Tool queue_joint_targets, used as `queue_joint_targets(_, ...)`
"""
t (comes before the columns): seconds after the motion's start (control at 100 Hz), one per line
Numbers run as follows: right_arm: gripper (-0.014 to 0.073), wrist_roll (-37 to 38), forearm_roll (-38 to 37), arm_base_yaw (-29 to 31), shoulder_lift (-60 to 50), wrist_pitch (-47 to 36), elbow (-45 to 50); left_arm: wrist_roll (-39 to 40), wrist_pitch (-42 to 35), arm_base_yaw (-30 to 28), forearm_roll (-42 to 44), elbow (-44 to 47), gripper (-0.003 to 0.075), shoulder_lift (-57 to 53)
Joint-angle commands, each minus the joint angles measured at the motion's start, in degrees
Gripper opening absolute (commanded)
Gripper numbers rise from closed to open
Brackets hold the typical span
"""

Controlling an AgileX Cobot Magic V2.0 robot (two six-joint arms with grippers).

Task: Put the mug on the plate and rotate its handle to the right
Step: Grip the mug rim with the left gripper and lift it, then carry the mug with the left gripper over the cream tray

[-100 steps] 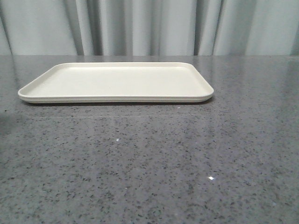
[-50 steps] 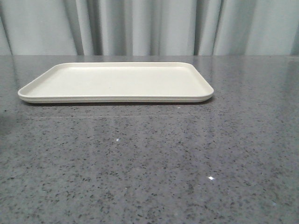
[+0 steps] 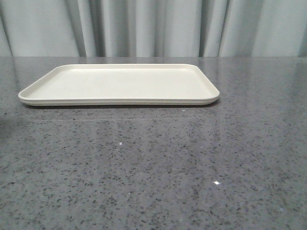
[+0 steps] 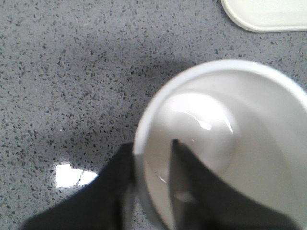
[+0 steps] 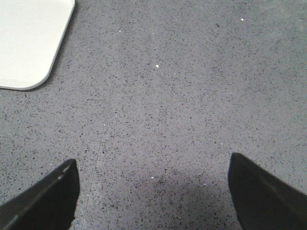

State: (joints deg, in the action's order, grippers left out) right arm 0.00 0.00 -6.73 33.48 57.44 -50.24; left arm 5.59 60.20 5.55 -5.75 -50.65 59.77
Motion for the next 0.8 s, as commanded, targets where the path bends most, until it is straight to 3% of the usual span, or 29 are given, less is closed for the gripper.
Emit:
queue_joint_targets(0.0, 0.0624, 0.00, -0.37, 0.27, 0.66, -4.02, -1.84, 0.87, -2.91, -0.24, -1.14, -1.81, -0.0018, -0.50)
queue_joint_targets(0.62, 0.0624, 0.00, -0.37, 0.27, 0.66, -4.02, -1.84, 0.87, -3.34, -0.24, -15.93, -17.55, -0.0020, 4.79)
queue_joint_targets(0.79, 0.0624, 0.00, -0.37, 0.27, 0.66, -4.07, -1.84, 1.48, -3.80, 4.00, -16.39, -23.62, -0.0020, 10.84)
